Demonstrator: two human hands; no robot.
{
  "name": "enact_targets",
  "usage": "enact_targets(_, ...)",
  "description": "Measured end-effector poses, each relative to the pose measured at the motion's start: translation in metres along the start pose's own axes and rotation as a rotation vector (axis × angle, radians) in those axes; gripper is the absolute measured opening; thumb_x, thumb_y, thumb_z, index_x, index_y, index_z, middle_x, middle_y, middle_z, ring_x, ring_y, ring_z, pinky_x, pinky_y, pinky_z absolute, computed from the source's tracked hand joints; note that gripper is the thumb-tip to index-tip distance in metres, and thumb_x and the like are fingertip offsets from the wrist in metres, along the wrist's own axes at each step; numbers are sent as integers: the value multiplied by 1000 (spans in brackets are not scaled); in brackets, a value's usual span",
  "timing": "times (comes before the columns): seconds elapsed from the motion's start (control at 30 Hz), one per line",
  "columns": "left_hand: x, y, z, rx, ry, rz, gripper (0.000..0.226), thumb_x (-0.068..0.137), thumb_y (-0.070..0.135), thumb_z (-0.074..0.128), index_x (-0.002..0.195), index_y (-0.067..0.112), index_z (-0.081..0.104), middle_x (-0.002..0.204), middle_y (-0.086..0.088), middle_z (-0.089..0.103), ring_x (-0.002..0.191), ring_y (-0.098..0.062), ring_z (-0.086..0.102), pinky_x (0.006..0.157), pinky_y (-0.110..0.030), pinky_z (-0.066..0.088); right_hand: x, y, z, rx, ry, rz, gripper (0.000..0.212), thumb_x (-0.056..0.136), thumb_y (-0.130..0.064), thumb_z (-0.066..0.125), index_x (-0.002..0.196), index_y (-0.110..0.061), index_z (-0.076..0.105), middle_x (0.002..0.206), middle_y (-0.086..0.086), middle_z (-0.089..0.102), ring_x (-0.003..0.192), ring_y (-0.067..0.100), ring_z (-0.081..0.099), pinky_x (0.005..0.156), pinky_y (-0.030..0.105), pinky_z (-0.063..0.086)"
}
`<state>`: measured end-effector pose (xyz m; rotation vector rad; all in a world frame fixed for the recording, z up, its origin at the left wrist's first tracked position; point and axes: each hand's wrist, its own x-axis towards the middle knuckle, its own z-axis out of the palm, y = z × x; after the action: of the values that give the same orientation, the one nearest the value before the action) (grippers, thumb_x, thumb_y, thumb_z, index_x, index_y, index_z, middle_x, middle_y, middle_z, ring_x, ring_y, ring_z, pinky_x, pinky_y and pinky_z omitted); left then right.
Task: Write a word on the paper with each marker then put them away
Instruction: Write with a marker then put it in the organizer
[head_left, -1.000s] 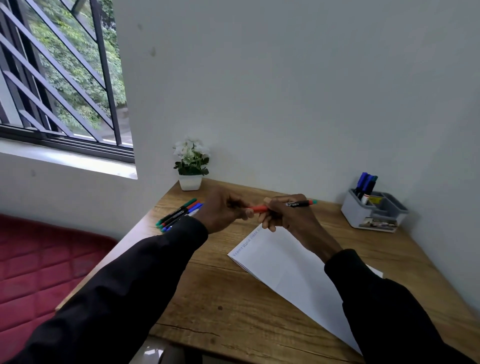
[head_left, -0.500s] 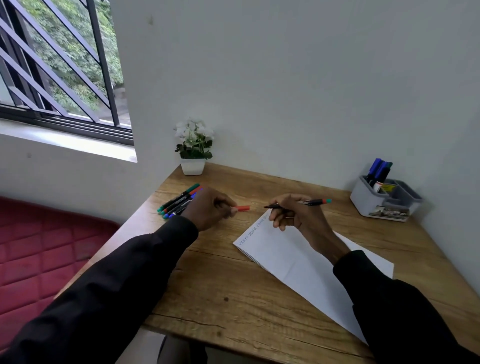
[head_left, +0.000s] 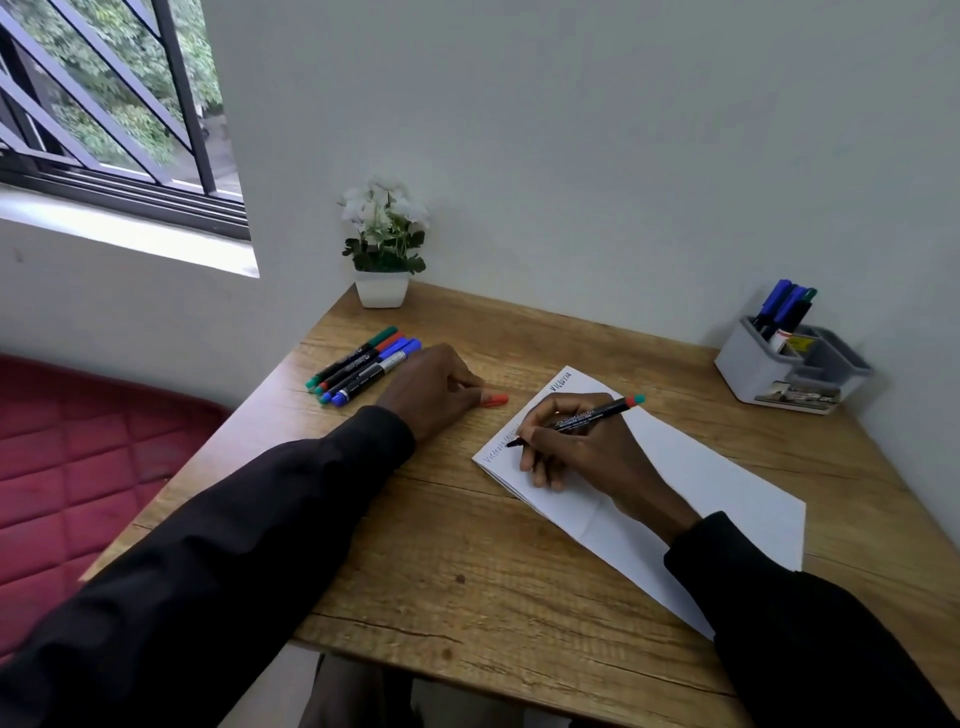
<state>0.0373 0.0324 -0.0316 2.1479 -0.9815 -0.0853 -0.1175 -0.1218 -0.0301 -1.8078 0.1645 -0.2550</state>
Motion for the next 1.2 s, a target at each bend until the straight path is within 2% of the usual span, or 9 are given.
enact_targets(0.1, -4, -5, -5, -116, -36, 43, 27, 82, 32, 73, 106, 19, 74, 99, 4, 66, 91, -9, 59, 82, -34, 57, -3, 4, 3, -6, -28, -20, 12, 98, 5, 64, 91, 14, 65, 74, 26, 72, 55, 32, 66, 48, 30, 53)
enact_targets(0.2, -14, -8, -12, -223, -166, 84, 18, 80, 20, 76, 98, 19, 77, 93, 5, 72, 88, -8, 63, 81, -30, 57, -5, 6, 5, -39, -41, -52, 11, 97, 7, 65, 92, 17, 65, 73, 26, 72, 55, 33, 66, 48, 31, 54)
enact_targets(0.37, -22, -11, -12, -229, -346, 128, 19, 76, 16, 80, 95, 21, 78, 93, 7, 73, 88, -6, 65, 80, -25, 57, -5, 13, 7, -93, -29, -73, 5, 96, 10, 64, 92, 13, 65, 71, 24, 72, 52, 32, 67, 46, 31, 53)
enact_targets(0.53, -21, -13, -9, -188, -374, 143, 21, 76, 17, 80, 97, 22, 78, 95, 8, 70, 88, -4, 63, 77, -26, 57, -6, 16, 10, -141, -11, -101, 6, 93, 10, 67, 88, 6, 66, 70, 18, 74, 50, 30, 67, 45, 31, 51)
enact_targets(0.7, -21, -15, -10, -189, -395, 142, 20, 76, 19, 80, 96, 21, 78, 94, 8, 69, 88, -2, 62, 75, -22, 57, -8, 13, 16, -230, 17, -210, 11, 90, 10, 69, 81, 4, 70, 67, 13, 74, 48, 25, 69, 49, 20, 50)
enact_targets(0.83, -20, -15, -9, -207, -403, 152, 18, 77, 17, 79, 94, 23, 77, 92, 9, 68, 88, -1, 61, 73, -17, 55, -10, 14, 20, -196, 55, -197, 16, 88, 15, 67, 74, 6, 68, 61, 16, 71, 44, 30, 66, 43, 23, 48)
enact_targets(1.07, -18, -18, -9, -214, -421, 140, 18, 78, 17, 78, 96, 21, 78, 93, 9, 68, 89, -1, 60, 74, -18, 56, -10, 14, 19, -186, 51, -176, 15, 86, 15, 67, 75, 6, 68, 60, 18, 69, 44, 35, 64, 40, 25, 48)
enact_targets(1.2, -17, -19, -8, -209, -421, 160, 17, 78, 19, 79, 94, 22, 78, 93, 9, 69, 89, -2, 62, 74, -19, 56, -9, 14, 19, -175, 37, -167, 15, 86, 15, 67, 74, 6, 68, 59, 15, 69, 43, 25, 64, 43, 20, 46)
